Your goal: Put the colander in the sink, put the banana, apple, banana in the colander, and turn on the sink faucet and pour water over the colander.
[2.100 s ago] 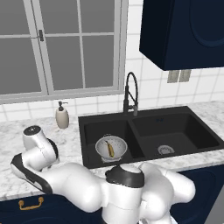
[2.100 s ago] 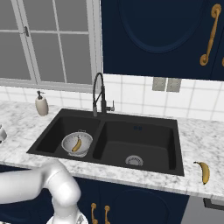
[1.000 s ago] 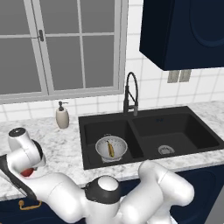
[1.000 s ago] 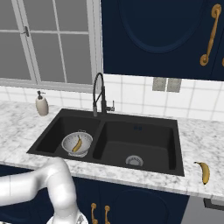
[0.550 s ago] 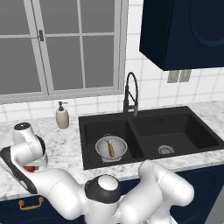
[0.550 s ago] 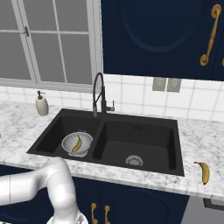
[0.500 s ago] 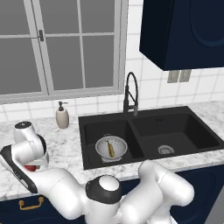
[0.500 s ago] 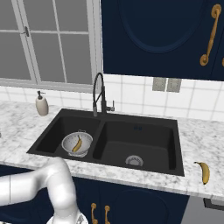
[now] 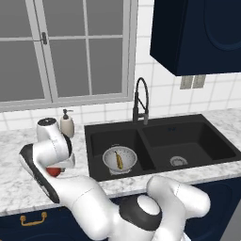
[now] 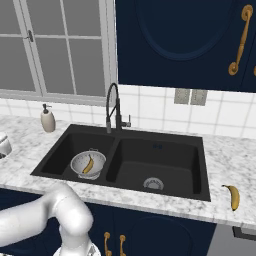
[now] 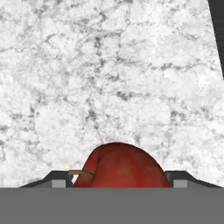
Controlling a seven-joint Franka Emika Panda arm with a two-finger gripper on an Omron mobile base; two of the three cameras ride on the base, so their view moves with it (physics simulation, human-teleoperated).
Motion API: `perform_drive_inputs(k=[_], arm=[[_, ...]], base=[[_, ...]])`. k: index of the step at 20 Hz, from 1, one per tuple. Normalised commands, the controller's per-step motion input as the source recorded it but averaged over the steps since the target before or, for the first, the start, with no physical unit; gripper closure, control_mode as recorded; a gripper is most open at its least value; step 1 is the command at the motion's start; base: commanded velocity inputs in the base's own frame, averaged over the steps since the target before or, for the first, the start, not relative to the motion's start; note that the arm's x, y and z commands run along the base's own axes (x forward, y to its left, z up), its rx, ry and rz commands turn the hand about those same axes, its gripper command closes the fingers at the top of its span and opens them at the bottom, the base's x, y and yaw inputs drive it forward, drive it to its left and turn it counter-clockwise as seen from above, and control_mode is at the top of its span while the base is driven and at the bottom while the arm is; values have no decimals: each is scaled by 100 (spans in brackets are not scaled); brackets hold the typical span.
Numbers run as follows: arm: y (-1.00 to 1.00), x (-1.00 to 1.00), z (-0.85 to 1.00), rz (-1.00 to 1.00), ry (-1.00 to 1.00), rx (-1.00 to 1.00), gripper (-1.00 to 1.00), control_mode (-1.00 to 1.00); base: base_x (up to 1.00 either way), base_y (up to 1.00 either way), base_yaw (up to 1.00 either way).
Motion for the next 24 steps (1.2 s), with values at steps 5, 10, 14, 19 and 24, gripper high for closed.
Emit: perform_drive_inputs(k=[5, 10, 14, 19, 24], arm=[[-99, -14, 27, 0, 0, 0, 100, -100], [-100, -3, 27, 0, 0, 0, 100, -100], [-100, -2, 15, 0, -1, 0, 100, -100], [-100, 5, 0, 0, 0, 0, 100, -100], [-98, 26, -9, -2, 0, 0, 100, -100]], base=[[0, 0, 0], [0, 0, 0], [0, 0, 0], [0, 0, 0], [0, 0, 0]])
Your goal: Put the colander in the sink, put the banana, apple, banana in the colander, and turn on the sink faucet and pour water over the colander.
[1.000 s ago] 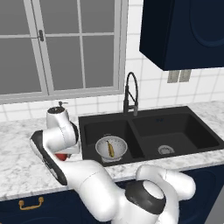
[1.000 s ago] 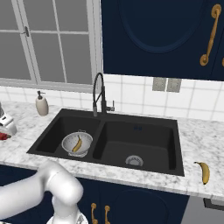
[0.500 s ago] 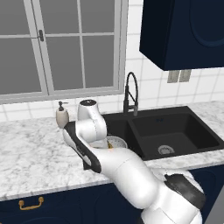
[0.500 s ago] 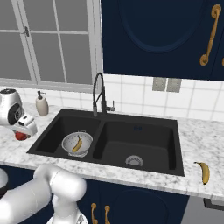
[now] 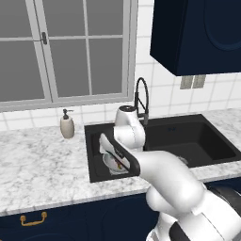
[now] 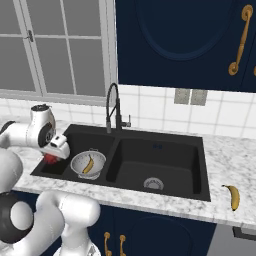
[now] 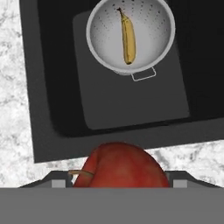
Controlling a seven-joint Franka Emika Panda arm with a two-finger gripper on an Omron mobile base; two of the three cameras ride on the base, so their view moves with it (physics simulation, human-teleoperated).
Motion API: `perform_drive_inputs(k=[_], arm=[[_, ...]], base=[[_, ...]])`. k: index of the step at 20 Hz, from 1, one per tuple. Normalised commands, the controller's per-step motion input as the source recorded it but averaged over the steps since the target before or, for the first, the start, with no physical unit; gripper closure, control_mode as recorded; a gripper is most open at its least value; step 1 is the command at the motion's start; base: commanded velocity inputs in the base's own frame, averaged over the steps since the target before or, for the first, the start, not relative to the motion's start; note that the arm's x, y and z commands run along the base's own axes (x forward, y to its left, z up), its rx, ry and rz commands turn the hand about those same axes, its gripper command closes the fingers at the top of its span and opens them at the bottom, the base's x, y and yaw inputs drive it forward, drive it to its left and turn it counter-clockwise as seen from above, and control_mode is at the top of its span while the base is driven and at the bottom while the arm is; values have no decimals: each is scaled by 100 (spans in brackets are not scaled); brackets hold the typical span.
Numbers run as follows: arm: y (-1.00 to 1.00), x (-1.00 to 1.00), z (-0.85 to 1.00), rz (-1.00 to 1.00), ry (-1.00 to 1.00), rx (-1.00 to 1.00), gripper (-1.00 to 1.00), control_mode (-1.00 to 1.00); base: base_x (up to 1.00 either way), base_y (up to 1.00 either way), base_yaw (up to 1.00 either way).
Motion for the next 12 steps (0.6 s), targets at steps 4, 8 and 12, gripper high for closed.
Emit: perform_drive_inputs(k=[4, 8, 12], arm=[[-78, 57, -29, -15, 0, -6, 100, -100], [-38, 72, -46, -15, 0, -16, 100, -100], [13, 62, -39, -13, -1, -20, 100, -100]], base=[[0, 0, 0], [0, 0, 0], [0, 0, 0]])
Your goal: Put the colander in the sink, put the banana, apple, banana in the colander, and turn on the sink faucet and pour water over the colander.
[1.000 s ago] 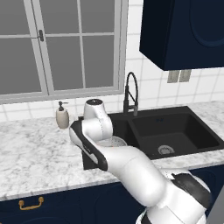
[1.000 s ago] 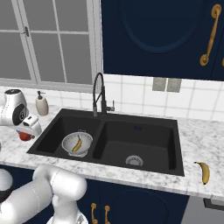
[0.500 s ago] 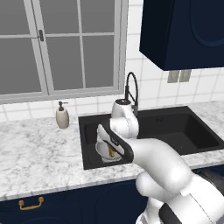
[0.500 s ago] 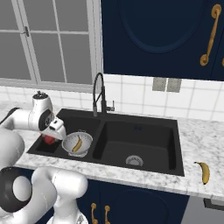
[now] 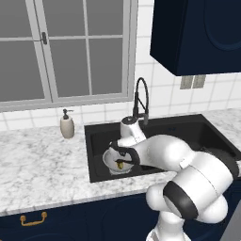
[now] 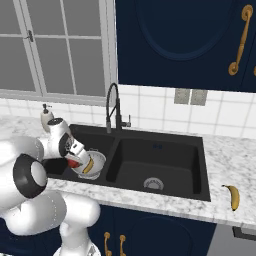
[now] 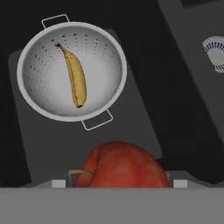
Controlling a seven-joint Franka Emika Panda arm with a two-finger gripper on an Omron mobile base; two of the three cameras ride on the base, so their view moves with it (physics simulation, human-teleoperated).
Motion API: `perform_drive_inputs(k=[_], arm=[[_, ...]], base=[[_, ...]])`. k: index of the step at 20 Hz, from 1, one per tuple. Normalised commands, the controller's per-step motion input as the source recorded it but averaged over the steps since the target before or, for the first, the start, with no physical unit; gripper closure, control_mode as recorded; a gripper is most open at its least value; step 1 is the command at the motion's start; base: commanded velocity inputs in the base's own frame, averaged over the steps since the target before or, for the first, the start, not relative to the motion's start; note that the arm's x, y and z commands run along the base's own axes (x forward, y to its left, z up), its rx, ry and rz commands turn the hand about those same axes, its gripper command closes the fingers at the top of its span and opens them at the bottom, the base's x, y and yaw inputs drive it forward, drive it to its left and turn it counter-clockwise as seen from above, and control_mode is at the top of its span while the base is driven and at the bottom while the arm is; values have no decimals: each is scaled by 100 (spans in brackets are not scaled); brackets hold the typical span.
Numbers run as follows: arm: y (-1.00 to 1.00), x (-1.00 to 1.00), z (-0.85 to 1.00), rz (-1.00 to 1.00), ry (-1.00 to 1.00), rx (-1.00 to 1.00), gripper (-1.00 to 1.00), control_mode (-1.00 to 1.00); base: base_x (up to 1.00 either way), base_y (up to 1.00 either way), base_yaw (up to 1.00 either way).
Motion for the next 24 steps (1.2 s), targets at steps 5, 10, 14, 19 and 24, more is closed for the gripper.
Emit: perform_drive_inputs(k=[5, 10, 14, 19, 24], arm=[[9, 56, -18, -12, 0, -4, 100, -100], [0, 50, -28, -2, 0, 0, 100, -100], [0, 27, -40, 0, 0, 1, 100, -100], [-4, 34, -32, 0, 6, 5, 100, -100], [0, 27, -31, 0, 16, 10, 100, -100]], base=[[0, 0, 0], [0, 0, 0], [0, 0, 0], [0, 0, 0], [0, 0, 0]])
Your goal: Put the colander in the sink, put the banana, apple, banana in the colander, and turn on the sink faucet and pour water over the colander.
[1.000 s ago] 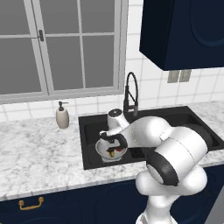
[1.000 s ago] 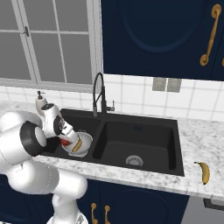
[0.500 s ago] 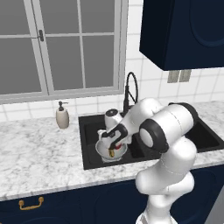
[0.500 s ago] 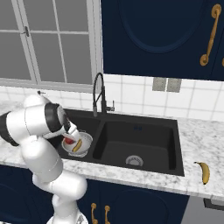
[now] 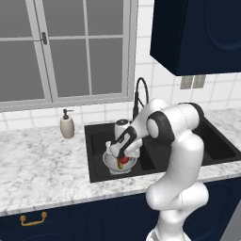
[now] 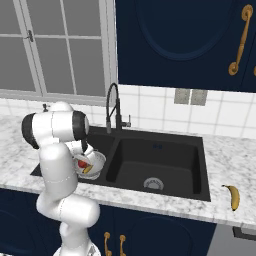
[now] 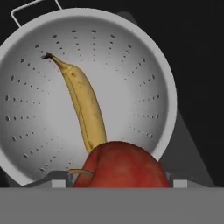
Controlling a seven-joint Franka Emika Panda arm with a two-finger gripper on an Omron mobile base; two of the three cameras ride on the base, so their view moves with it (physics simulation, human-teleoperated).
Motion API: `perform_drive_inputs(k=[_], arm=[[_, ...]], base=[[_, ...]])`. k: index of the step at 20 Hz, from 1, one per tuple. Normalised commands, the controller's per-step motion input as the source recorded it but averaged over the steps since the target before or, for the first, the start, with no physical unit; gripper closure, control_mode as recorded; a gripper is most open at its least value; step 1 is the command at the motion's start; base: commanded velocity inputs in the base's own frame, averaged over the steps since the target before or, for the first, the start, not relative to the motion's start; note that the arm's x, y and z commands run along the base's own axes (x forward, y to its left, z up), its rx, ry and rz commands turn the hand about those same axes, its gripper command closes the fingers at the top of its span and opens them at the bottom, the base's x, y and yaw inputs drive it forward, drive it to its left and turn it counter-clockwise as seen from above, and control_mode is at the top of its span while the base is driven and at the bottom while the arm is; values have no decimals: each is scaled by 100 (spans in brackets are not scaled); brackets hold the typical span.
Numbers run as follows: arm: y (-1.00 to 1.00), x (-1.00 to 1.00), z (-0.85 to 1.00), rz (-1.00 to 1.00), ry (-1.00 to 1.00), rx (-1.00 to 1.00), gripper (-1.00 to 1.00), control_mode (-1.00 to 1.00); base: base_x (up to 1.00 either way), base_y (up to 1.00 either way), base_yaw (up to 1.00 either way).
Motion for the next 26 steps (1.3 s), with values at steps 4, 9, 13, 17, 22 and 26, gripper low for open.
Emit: perform_drive_inputs(k=[4, 9, 13, 17, 22, 26], arm=[[0, 26, -27, 0, 3, 2, 100, -100], [0, 16, -15, 0, 0, 0, -100, -100], [0, 5, -9, 0, 0, 0, -100, -100], [0, 4, 0, 0, 0, 0, -100, -100], [0, 1, 25, 0, 0, 0, -100, -100], [7, 0, 57, 0, 0, 0, -100, -100]], base=[[0, 0, 0], [0, 0, 0], [0, 0, 0], [0, 0, 0], [0, 0, 0], [0, 0, 0]])
